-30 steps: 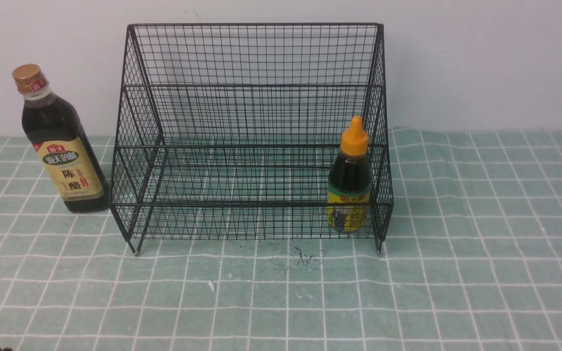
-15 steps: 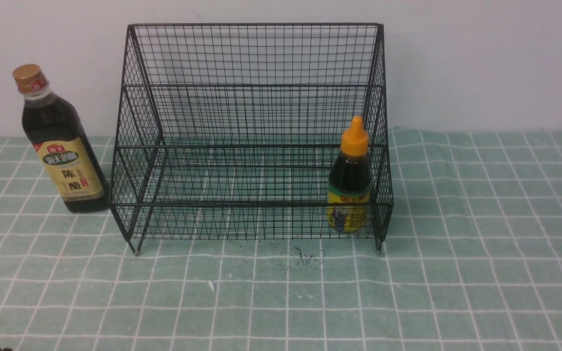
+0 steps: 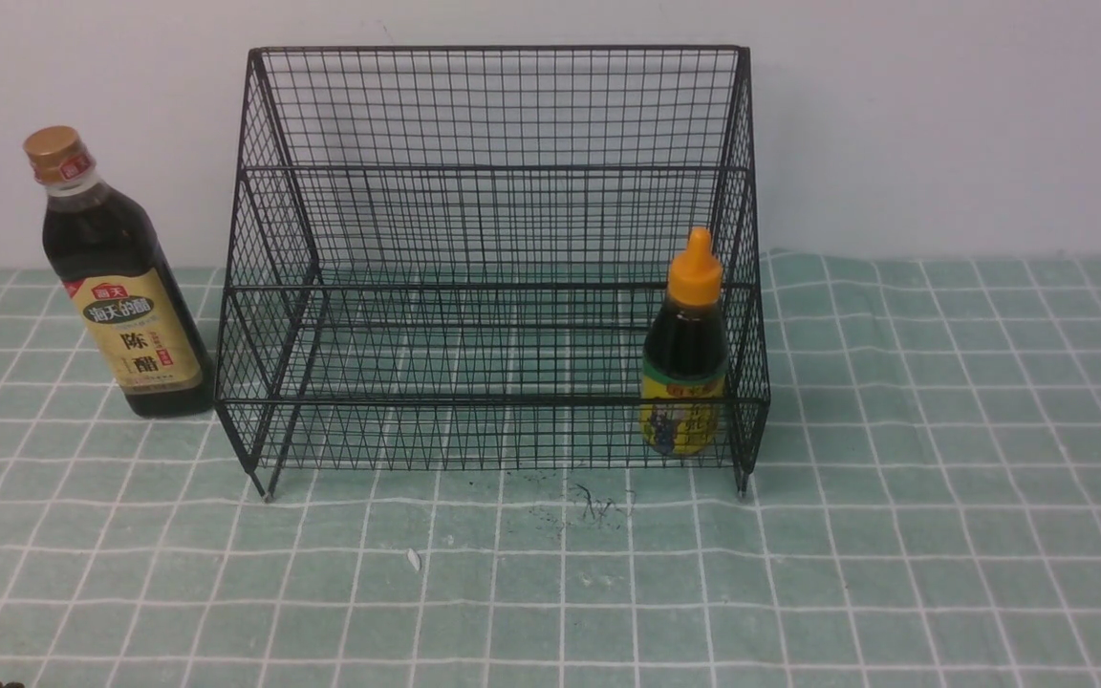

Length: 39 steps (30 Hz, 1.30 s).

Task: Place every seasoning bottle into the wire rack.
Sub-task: Use the left arm to grab the condiment bottle closest to it

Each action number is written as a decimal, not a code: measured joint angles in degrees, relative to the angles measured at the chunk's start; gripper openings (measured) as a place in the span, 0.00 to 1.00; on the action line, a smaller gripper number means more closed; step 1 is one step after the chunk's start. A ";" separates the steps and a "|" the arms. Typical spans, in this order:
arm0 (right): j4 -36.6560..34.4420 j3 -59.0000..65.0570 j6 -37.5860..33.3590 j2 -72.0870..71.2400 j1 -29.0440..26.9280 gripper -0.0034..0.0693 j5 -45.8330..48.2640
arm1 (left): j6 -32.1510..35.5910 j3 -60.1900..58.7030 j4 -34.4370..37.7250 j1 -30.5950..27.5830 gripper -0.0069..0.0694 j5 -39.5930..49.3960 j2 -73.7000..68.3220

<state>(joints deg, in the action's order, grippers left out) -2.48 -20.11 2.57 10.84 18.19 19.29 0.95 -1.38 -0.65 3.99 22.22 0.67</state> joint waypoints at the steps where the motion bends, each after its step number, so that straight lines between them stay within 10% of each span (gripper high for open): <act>1: 0.00 1.52 -0.11 -0.51 -2.35 0.03 -0.09 | 0.00 0.00 0.00 0.00 0.09 0.00 0.00; 9: 2.87 19.62 -1.21 -7.50 -14.46 0.03 0.69 | 0.00 0.00 0.00 0.00 0.09 0.00 0.00; 39: 3.34 21.38 -1.55 -11.51 -14.84 0.03 2.09 | 0.00 0.00 0.00 0.00 0.09 -0.07 0.00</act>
<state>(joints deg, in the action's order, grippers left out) 0.87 1.27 1.02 -0.67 3.35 21.38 0.95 -1.38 -0.65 3.99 22.15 0.67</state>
